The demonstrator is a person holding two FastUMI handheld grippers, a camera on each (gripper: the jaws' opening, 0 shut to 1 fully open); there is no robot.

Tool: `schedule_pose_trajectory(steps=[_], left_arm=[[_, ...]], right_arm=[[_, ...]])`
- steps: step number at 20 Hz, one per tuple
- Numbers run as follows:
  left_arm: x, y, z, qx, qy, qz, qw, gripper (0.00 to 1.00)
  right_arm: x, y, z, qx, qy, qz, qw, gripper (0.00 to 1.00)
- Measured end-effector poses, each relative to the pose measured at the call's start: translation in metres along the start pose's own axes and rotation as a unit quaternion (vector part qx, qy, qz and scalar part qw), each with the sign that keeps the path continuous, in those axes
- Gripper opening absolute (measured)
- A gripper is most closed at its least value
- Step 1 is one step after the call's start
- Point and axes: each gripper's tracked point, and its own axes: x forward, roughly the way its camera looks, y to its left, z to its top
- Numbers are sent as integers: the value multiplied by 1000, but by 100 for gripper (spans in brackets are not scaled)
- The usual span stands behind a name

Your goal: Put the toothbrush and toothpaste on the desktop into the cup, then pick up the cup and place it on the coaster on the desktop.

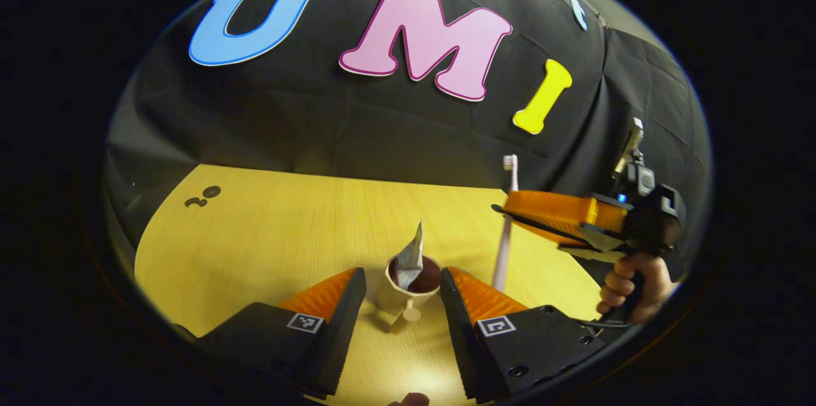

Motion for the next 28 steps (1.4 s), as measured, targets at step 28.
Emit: schedule_pose_trajectory(steps=[28], left_arm=[[-15,-13,-66,-19,65,18,998,73]], right_arm=[[39,-49,-89,-138,55,-8,989,15]])
